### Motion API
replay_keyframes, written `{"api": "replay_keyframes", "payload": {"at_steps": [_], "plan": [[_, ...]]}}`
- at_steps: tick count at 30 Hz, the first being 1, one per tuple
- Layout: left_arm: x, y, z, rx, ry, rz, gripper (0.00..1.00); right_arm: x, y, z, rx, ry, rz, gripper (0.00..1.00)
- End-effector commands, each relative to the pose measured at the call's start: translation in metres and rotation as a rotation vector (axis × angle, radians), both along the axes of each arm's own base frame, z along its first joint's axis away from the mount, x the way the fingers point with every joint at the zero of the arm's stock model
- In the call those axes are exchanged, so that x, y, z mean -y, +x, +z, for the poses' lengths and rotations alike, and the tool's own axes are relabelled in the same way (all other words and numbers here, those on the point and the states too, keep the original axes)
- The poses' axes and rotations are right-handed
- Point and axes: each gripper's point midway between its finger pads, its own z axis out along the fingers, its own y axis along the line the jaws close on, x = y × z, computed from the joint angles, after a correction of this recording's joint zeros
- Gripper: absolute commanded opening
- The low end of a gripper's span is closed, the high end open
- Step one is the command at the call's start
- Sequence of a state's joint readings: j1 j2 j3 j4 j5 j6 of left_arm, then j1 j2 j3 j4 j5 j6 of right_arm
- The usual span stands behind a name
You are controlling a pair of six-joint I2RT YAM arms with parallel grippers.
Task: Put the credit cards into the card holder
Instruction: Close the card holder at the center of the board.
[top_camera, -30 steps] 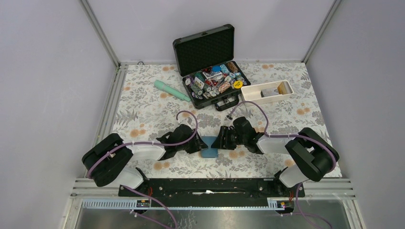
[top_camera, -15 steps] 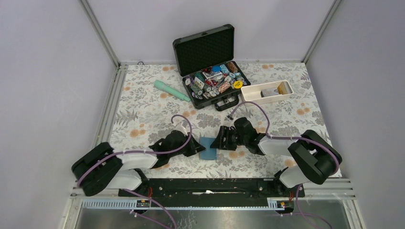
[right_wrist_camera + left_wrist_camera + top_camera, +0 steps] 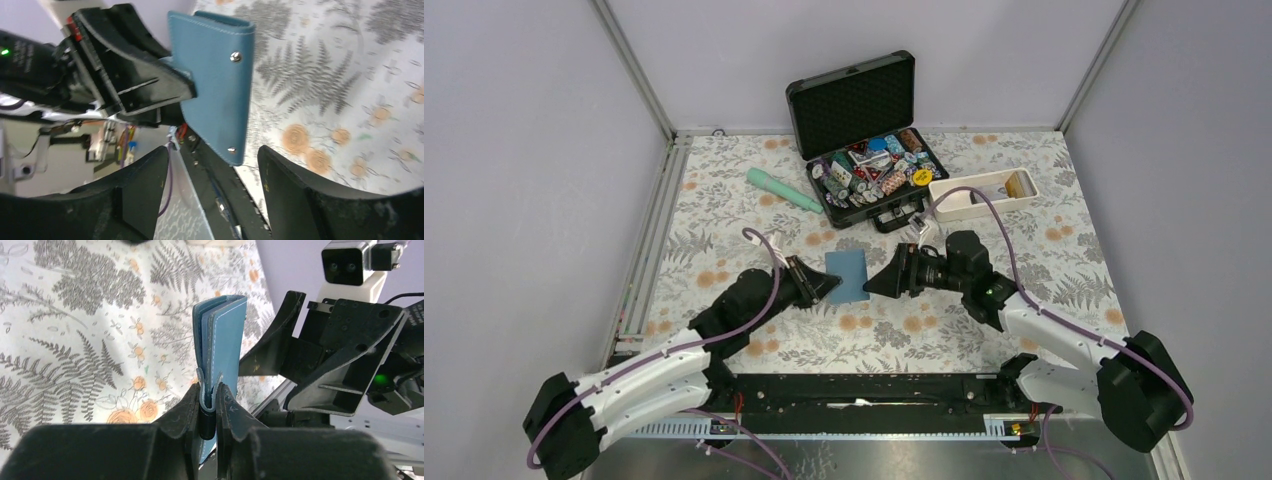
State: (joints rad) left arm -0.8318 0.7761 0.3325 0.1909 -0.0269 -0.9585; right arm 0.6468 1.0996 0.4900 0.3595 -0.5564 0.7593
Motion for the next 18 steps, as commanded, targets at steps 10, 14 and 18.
{"api": "replay_keyframes", "payload": {"at_steps": [10, 14, 18], "plan": [[-0.007, 0.007, 0.080, 0.158, -0.159, 0.044, 0.00, -0.017, -0.010, 0.036, 0.080, 0.116, 0.158, 0.71], [-0.005, 0.005, 0.081, 0.159, -0.149, 0.028, 0.00, -0.030, -0.015, 0.049, 0.090, 0.187, 0.223, 0.66], [-0.002, 0.005, 0.081, 0.151, -0.151, 0.020, 0.00, -0.039, -0.018, 0.050, 0.088, 0.205, 0.272, 0.48]]}}
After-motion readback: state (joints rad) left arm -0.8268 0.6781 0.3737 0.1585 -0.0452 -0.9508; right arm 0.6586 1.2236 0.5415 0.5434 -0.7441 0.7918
